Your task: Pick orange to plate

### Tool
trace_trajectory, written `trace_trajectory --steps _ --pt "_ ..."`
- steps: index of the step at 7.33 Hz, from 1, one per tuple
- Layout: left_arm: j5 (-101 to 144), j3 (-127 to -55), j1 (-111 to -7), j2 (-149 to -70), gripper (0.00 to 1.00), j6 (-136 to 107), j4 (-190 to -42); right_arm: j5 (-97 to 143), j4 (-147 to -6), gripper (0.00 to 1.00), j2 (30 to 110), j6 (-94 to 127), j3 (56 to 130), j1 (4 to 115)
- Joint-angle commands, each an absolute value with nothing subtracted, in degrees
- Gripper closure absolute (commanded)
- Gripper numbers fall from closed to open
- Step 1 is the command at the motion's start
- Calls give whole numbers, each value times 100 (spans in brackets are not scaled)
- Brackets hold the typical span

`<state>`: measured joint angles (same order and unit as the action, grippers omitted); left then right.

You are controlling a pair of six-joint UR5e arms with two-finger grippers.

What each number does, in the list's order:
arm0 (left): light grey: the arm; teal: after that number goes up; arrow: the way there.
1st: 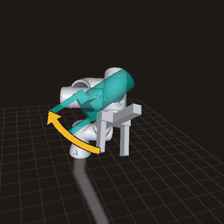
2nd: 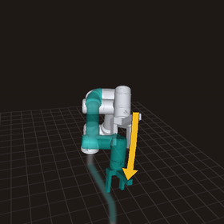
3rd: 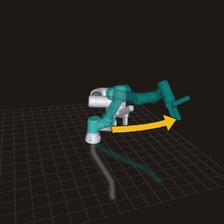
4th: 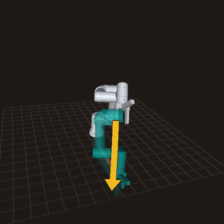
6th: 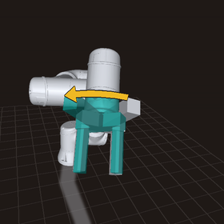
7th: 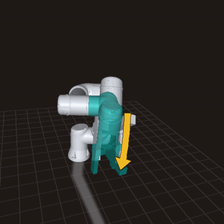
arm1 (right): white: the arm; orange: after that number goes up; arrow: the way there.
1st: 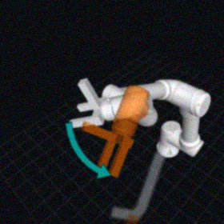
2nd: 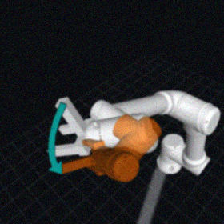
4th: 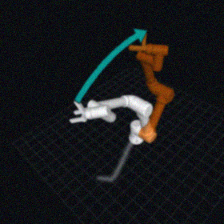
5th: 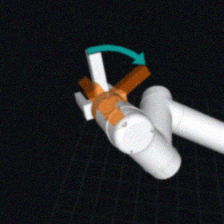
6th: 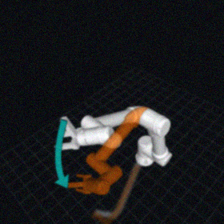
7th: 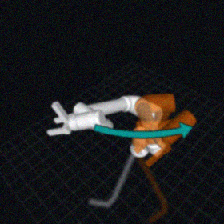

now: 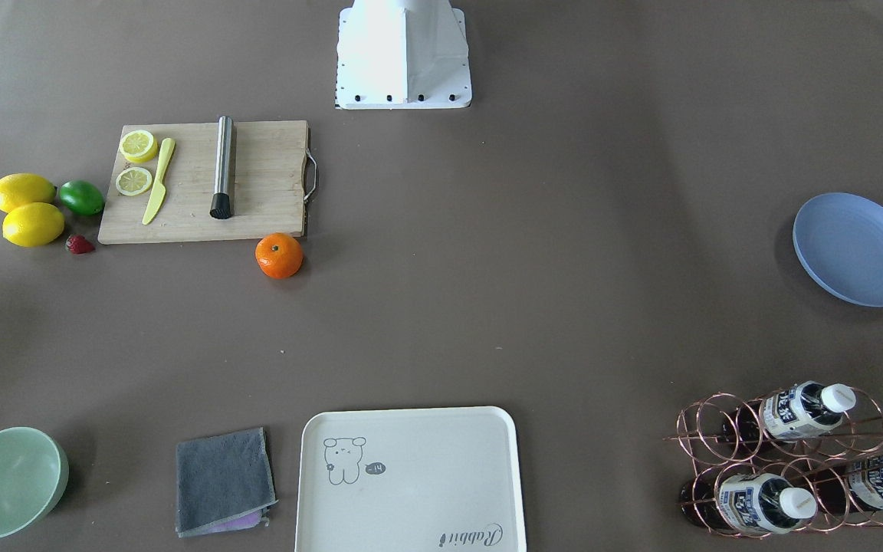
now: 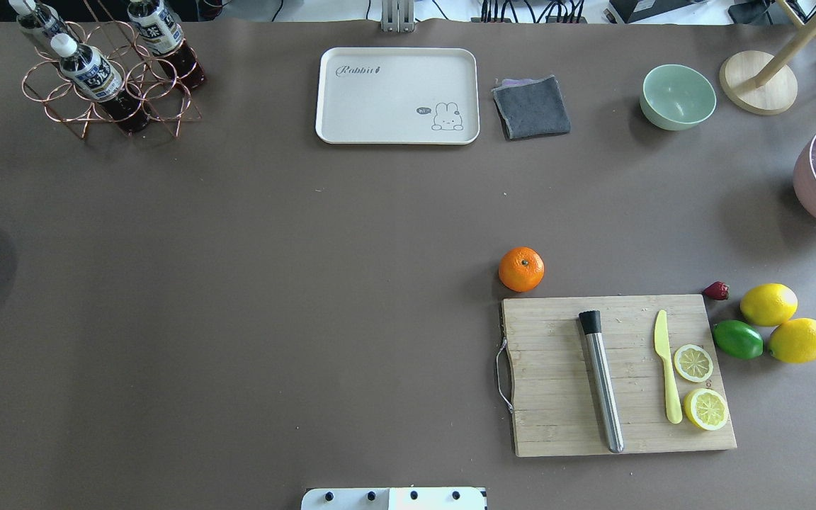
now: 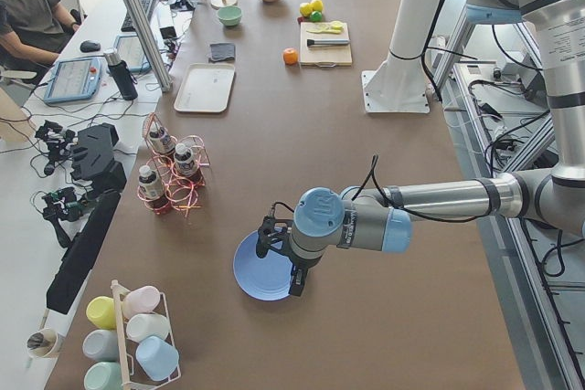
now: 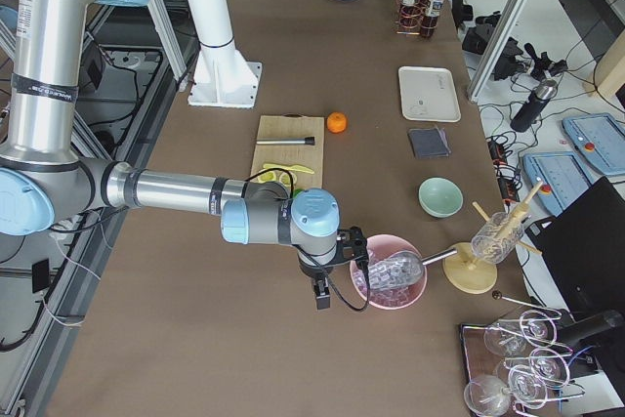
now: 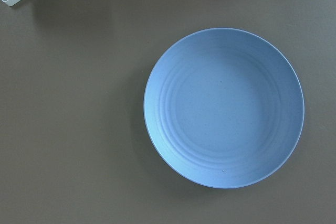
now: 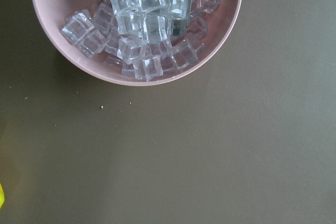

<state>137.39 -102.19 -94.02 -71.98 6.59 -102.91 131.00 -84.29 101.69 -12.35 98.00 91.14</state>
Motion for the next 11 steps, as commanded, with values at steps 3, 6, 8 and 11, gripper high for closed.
trace_trajectory --steps 3,6,8,11 --pt "13772 -10196 -9404 -7189 2 659 -10318 13122 -8446 0 10178 -1239 9809 9123" --pt "13772 -10187 -9396 -7155 2 677 -10327 13131 -8446 0 10187 -1239 9800 9114" --pt "13781 -10213 -9396 -7137 2 668 -10327 13131 -8446 0 10187 -1239 9800 9114" --pt "13790 -10274 -9396 -7146 3 685 -10336 13131 -8455 0 10187 -1239 9800 9114"
